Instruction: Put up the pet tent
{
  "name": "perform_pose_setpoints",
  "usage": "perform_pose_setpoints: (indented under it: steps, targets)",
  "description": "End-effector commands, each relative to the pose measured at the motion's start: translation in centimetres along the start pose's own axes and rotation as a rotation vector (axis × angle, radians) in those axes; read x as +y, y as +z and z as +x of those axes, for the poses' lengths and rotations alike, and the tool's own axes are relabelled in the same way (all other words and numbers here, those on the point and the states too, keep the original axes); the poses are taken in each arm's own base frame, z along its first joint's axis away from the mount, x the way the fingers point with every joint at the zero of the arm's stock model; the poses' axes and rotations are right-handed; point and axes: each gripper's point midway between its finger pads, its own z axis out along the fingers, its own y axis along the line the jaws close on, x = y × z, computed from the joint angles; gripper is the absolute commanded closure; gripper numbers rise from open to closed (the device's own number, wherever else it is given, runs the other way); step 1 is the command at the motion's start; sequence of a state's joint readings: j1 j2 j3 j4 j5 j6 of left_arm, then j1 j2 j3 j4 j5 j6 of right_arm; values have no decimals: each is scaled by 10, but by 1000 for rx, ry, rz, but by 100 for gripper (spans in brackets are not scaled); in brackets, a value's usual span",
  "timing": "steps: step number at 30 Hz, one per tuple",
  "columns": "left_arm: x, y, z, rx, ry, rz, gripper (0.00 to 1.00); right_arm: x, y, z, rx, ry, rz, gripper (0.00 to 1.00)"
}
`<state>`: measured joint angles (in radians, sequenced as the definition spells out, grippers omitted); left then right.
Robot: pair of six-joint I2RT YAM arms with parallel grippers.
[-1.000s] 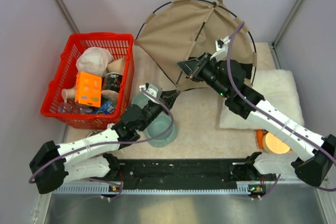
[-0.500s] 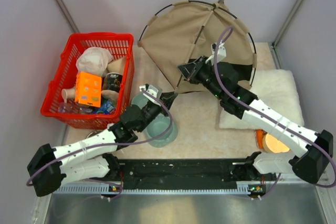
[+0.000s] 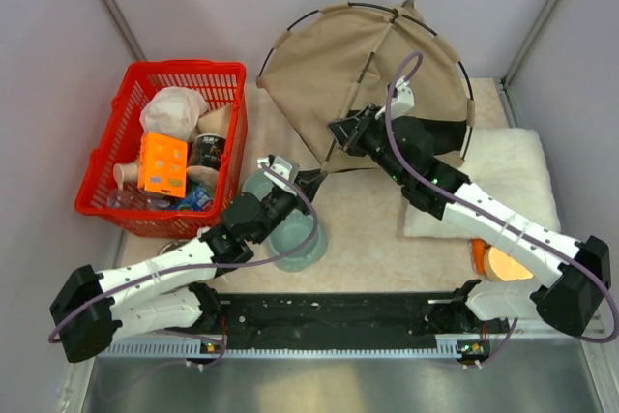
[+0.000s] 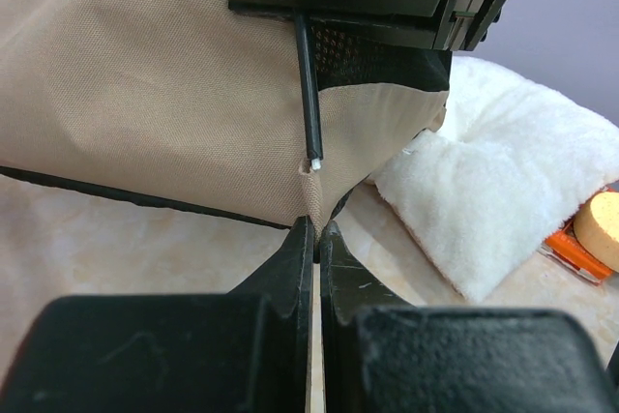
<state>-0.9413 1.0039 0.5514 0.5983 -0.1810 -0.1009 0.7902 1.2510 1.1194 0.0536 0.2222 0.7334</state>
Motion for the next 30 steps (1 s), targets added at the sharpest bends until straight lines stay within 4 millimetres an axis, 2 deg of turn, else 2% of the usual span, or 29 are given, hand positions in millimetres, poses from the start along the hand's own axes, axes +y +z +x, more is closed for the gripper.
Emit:
perform_pose_setpoints:
  steps: [1,6,9,17,21,26,30]
  targets:
    - [-4,1,-32,-105,-7,13,100,-22,8,6,-15,-38,69,100]
    - [-5,2,-28,-92,-4,20,100,-10,7,-3,-42,-32,21,100]
    - [-6,2,-27,-87,-5,21,100,-16,9,1,-32,-43,42,100]
    - [-4,1,-39,-112,-5,11,100,-41,9,24,20,-93,106,100]
    - [-4,1,-38,-108,-3,9,100,-42,8,27,30,-93,106,100]
    - [-4,4,-38,-94,-17,-1,100,-27,5,31,42,-121,39,100]
    - [-8,8,-48,-83,-39,11,100,-10,-1,42,44,-206,-12,100]
